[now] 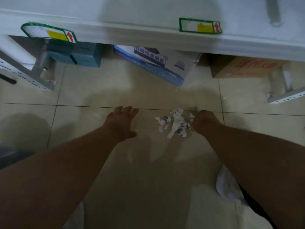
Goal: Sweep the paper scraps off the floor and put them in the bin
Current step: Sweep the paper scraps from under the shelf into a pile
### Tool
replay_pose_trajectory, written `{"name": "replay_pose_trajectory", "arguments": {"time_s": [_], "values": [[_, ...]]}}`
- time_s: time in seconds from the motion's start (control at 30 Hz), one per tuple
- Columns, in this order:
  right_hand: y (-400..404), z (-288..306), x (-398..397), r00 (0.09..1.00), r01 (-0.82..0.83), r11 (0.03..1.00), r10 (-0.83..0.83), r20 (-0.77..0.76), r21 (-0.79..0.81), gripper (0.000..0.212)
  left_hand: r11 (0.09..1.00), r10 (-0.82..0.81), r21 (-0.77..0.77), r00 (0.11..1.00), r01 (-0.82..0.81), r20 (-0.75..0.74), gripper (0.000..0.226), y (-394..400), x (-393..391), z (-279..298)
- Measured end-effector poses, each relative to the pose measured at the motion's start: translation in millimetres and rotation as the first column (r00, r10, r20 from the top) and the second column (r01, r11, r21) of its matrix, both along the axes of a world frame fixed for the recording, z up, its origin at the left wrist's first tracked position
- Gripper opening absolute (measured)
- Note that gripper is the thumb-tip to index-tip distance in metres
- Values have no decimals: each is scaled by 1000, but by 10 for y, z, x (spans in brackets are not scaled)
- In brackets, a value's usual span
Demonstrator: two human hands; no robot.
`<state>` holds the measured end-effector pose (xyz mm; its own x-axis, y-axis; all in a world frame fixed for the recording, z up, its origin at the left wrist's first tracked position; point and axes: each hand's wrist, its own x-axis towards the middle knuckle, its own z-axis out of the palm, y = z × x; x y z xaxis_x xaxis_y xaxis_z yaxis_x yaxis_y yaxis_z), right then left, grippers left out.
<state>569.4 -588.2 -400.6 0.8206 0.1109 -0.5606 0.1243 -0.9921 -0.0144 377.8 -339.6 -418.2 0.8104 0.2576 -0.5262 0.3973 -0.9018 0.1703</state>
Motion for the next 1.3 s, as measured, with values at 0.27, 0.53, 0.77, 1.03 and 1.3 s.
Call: {"name": "replay_pose_trajectory", "arguments": {"time_s": [0.27,0.53,0.77,1.03,1.3], "values": [[797,-93,-667,995,-88,993,91,-47,75,34,1000,25,-11,999,-25,20,110,273,-216,-29],[1158,-122,-1318,909,-416,898,412,55,142,29,998,39,-54,999,-38,15,111,420,-616,-66],[692,71,-941,957,-279,959,273,99,53,28,996,62,-67,998,-64,-28,113,546,-979,-144],[210,-5,-1068,999,29,998,-27,36,-49,28,995,64,-70,998,-66,-30,114,529,-1037,-212],[923,-82,-1693,982,-161,961,178,-57,224,29,996,28,-79,997,-33,-71,114,414,-995,-271]]}}
